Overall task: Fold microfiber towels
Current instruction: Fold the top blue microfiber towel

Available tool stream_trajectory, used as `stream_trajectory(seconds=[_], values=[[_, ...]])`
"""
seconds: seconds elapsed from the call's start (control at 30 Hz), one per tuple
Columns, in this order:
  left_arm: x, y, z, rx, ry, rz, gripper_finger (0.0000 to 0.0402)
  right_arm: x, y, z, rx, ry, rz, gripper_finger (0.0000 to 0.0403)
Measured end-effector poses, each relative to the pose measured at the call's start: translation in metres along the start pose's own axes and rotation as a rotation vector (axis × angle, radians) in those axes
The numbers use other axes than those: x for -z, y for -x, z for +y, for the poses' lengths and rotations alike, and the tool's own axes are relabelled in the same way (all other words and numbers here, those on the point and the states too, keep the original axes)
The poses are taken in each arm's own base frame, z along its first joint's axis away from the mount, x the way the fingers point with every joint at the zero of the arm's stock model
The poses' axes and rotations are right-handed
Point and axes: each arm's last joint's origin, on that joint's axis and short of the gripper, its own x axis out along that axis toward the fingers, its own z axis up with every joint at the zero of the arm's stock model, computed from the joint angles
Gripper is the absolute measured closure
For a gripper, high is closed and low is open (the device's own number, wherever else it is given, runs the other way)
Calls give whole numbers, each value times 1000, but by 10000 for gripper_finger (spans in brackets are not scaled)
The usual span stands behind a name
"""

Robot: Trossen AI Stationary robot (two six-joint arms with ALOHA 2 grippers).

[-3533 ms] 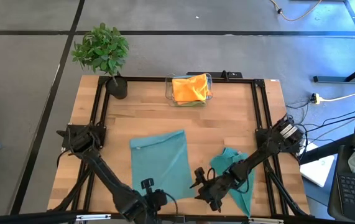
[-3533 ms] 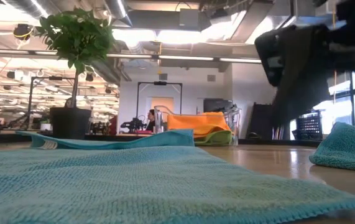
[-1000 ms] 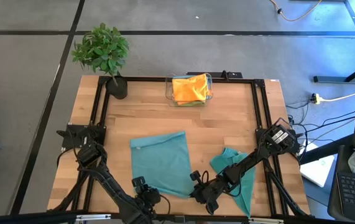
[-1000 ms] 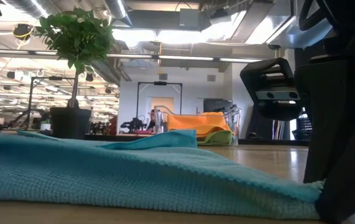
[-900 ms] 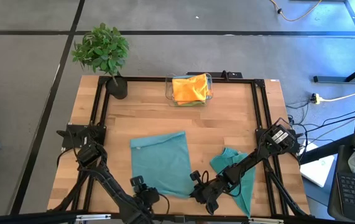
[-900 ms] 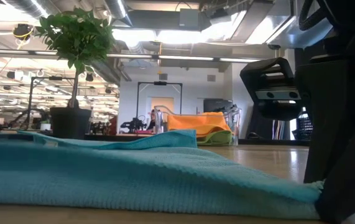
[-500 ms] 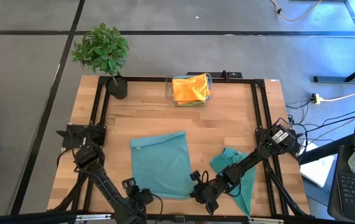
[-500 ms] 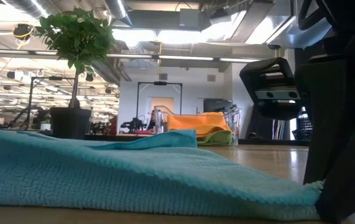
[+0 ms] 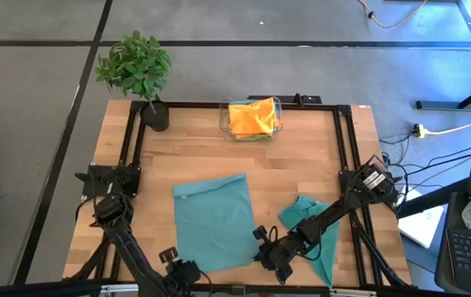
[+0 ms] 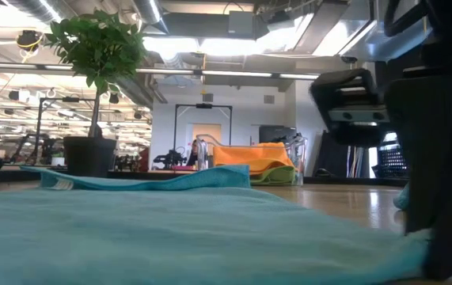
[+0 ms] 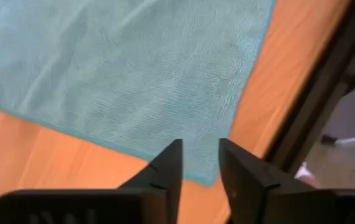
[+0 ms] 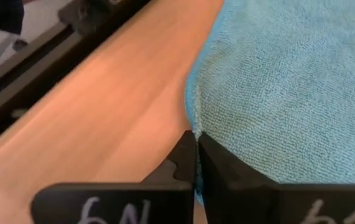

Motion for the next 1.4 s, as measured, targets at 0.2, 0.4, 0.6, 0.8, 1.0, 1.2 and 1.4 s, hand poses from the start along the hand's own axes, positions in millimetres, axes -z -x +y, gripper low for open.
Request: stream_trajectory(seconds=[0.2, 0.4, 0.6, 0.8, 1.0, 1.2, 1.4], values=[[-2, 2, -3, 32, 10, -10, 393, -4, 17, 4, 41, 28, 45, 394], [-3, 1, -18, 174, -33, -43, 364, 0, 18, 4, 39, 34, 85, 393], [3, -17, -29, 246, -232, -99, 332, -1, 18, 3, 39, 33, 85, 389], [12, -26, -15, 102, -306, -84, 329, -1, 18, 3, 36, 34, 88, 396], [11, -26, -18, 133, -287, -88, 308, -1, 18, 3, 36, 27, 89, 383], [14, -30, -20, 139, -263, -74, 277, -1, 18, 4, 36, 14, 91, 397], [21, -47, -15, 126, -199, -10, 270, -1, 18, 4, 29, 13, 91, 383]])
